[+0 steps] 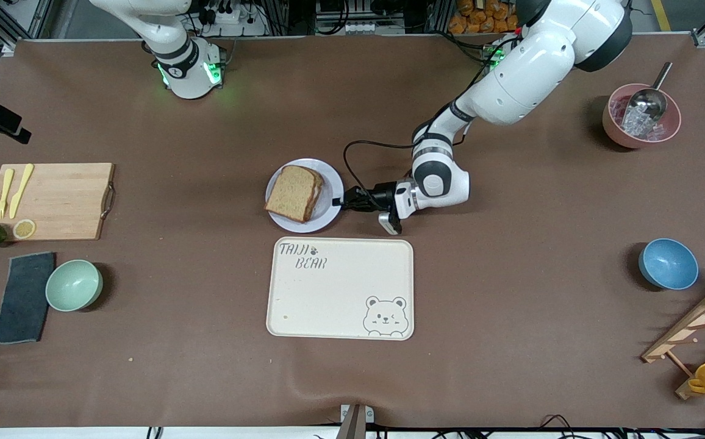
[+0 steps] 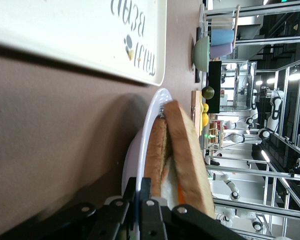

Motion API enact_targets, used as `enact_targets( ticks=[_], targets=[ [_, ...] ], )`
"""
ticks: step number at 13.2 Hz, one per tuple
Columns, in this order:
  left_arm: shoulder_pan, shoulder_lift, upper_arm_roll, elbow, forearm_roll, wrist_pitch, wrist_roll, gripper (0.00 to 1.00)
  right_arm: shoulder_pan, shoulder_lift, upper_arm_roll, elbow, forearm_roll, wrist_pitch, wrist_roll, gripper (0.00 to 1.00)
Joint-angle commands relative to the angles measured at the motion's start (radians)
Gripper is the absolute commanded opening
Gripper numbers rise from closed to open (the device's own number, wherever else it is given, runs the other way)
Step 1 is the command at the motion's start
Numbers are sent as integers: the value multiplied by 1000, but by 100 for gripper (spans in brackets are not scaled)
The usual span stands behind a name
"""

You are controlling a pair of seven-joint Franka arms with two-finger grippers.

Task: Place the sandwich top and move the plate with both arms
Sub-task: 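Grasp the white plate rim with the left gripper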

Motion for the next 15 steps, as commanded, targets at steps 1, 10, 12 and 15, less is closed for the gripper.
enact_targets(
  ticks=[1, 10, 12, 15],
  targets=[
    [16, 1, -2, 11, -18, 5, 29, 0, 1, -3, -2, -6, -3, 7, -13, 100],
    [166, -81, -112, -89, -27, 3, 108, 0, 4, 0, -2, -6, -8, 7, -13, 100],
    [261, -91, -202, -132, -27, 3, 136, 0, 4, 0, -2, -6, -8, 7, -13, 100],
    [388, -91, -307, -176, -27, 5, 203, 0, 8, 0, -2, -6, -9, 7, -11, 100]
  ],
)
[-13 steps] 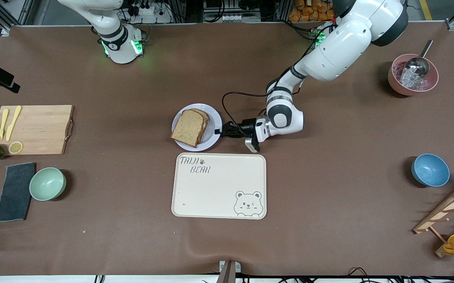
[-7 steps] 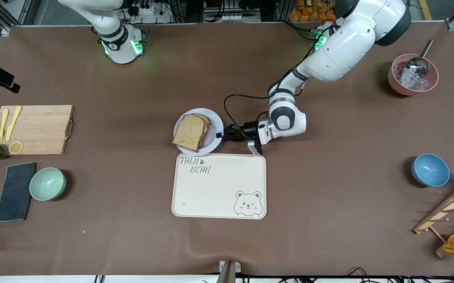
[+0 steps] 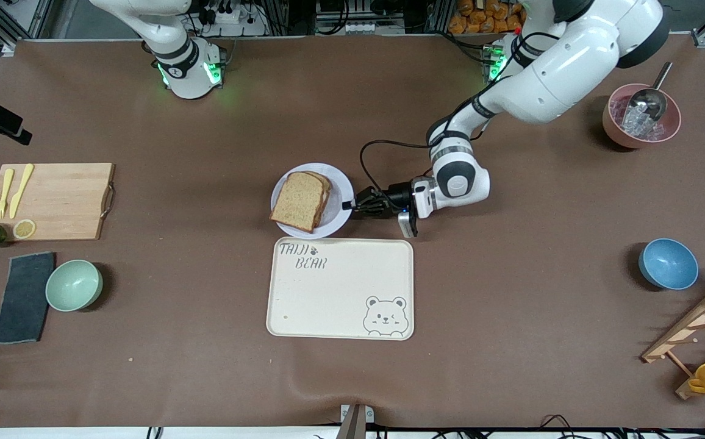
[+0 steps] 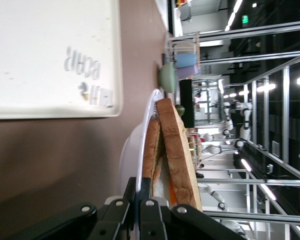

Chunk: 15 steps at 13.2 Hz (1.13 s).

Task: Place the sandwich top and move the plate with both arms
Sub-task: 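Grasp the white plate rim with the left gripper, then slide the plate with the left gripper onto the bear tray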

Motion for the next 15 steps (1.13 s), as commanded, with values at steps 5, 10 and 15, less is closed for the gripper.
enact_targets(
  ticks=[5, 10, 15],
  targets=[
    [142, -33, -60, -28, -18, -5, 33, 0, 8, -3, -2, -6, -9, 7, -5, 100],
    [116, -8, 20, 89, 86, -1, -160, 0, 8, -1, -2, -6, -9, 9, -4, 100],
    [56, 26, 144, 225, 271, -1, -369, 0, 8, -1, -2, -6, -11, 10, -4, 100]
  ],
)
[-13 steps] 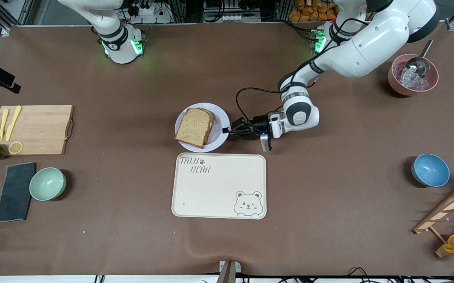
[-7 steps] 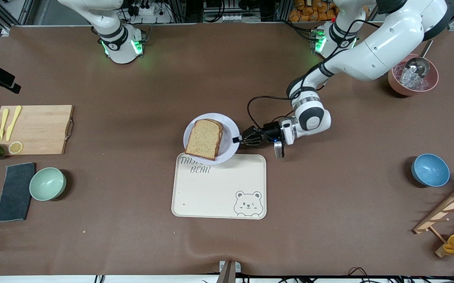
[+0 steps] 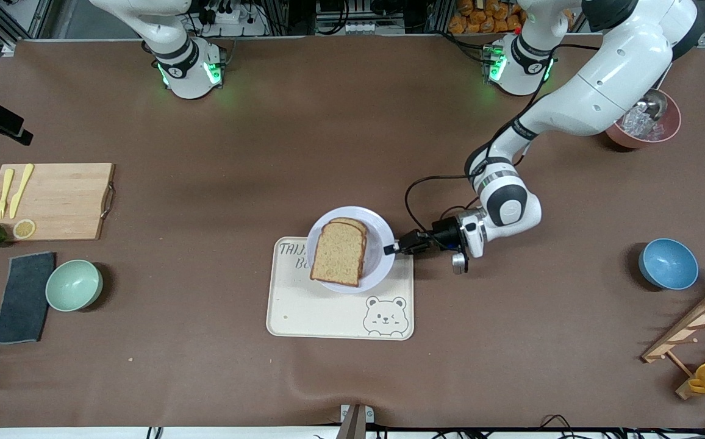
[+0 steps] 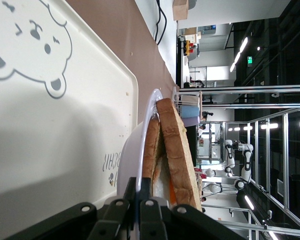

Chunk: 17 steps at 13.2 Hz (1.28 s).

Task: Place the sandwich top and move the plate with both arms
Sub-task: 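Slide the plate with the left gripper onto the bear tray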

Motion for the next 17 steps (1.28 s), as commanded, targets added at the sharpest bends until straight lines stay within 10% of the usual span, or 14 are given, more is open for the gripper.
enact_targets(
  ticks=[1, 17],
  targets=[
    [-85, 40, 96, 108, 81, -2, -95, 0, 8, -2, -3, -3, -11, 7, -3, 100],
    [-115, 145, 162, 212, 162, -8, -115, 10, 8, 0, -3, -3, -9, 9, -2, 100]
  ],
)
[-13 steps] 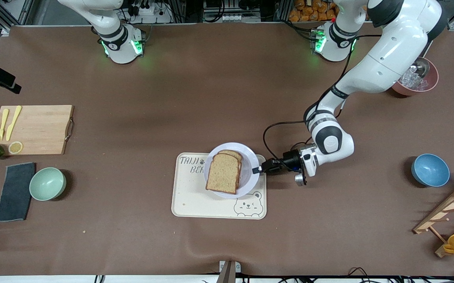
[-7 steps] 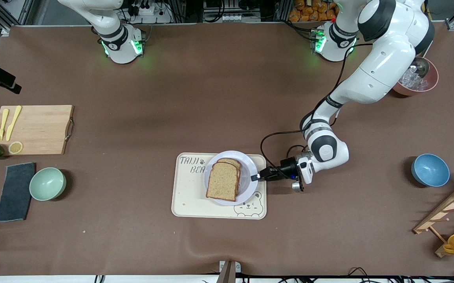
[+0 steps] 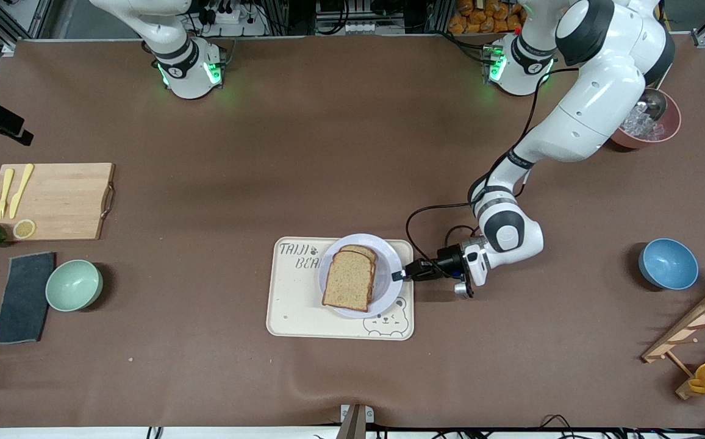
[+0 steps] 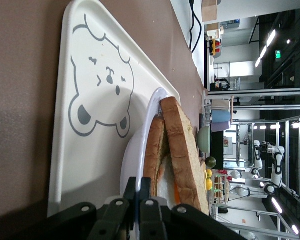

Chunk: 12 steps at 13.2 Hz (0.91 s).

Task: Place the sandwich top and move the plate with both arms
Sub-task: 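Open the left gripper and release the plate rim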

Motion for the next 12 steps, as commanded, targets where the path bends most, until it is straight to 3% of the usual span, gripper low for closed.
enact_targets(
  ticks=[1, 4, 8, 12],
  targets=[
    [10, 4, 5, 11, 47, -9, -27, 13, 8, 0, -3, -2, -11, 7, -2, 100],
    [12, 2, 28, 7, 84, -12, -27, 30, 6, 0, -3, -2, -11, 7, -2, 100],
    [30, -8, 29, 5, 129, -15, -67, 31, 6, 1, -3, -2, -6, 7, 3, 100],
    [53, -41, 28, 8, 286, -18, -225, 31, 6, 0, -3, -2, -5, 5, 4, 100]
  ],
)
